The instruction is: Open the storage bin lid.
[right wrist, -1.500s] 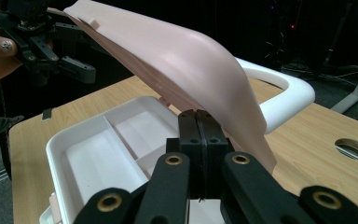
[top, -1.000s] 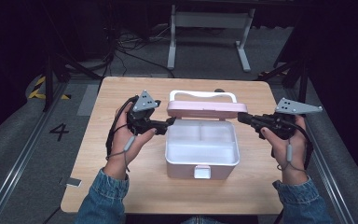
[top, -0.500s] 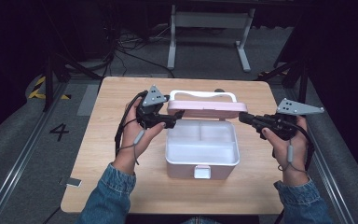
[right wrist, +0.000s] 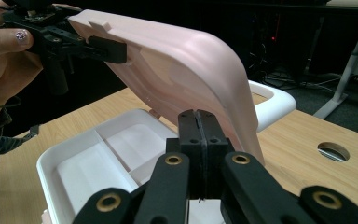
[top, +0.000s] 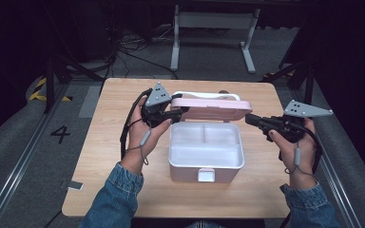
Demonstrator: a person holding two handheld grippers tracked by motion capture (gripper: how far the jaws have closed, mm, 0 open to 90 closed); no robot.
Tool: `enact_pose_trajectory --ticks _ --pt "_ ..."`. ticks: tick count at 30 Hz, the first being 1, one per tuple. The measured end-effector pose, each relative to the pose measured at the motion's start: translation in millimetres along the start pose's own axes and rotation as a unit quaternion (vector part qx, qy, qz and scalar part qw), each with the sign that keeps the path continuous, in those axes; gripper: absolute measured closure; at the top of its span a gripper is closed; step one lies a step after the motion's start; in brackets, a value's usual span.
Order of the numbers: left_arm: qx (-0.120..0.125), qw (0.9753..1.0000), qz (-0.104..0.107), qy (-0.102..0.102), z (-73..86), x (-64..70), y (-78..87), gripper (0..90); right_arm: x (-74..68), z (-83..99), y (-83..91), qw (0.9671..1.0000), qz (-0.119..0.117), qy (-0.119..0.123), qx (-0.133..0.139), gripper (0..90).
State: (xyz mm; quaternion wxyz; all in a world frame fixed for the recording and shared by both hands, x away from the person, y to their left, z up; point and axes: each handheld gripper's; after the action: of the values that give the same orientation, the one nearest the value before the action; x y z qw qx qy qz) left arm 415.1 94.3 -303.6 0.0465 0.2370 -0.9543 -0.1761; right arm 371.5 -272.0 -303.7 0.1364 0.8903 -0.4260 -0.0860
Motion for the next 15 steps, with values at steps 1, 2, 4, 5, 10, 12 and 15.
enact_pose_trajectory --ticks 1,2,4,5,10,12,15 --pt "0.0 1.0 0.0 0.0 0.0 0.0 0.0 56.3 0.0 0.0 0.0 1.0 0.0 0.0 0.0 90.0" --pt "-0.001 1.0 -0.001 0.0 -0.6 0.0 -0.2 56.3 0.4 0.0 0.3 1.0 0.001 0.001 0.0 90.0" --pt "-0.003 1.0 -0.001 0.003 -1.3 -0.3 -0.3 56.5 0.5 0.1 0.6 1.0 0.001 0.0 -0.001 88.9" --pt "-0.004 1.0 -0.001 0.001 -2.0 -0.9 -0.5 56.6 0.8 0.2 0.9 1.0 0.001 0.002 -0.002 87.4" --pt "-0.017 0.9998 -0.004 0.002 -6.8 -2.1 -0.8 57.2 3.7 -0.7 8.1 1.0 0.007 0.002 -0.003 82.9" --pt "-0.021 0.9998 -0.004 0.003 -9.0 -1.6 -0.5 57.3 6.7 -0.9 13.2 0.9999 0.014 0.002 -0.002 82.2" --pt "-0.024 0.9997 -0.009 0.004 -11.9 -0.6 -0.5 57.2 11.8 -0.7 19.9 0.9998 0.021 -0.002 0.002 81.2"
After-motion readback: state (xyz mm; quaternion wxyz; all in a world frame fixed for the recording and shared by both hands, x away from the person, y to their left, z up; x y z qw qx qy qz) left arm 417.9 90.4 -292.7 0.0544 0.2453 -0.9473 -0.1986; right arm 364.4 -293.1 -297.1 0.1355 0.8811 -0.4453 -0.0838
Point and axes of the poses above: each handheld gripper's, and its own axes: y roughly backward along the jaws, z roughly out of its underside, x roughly to its right, and after that the axes turned 12 degrees about z, right-handed
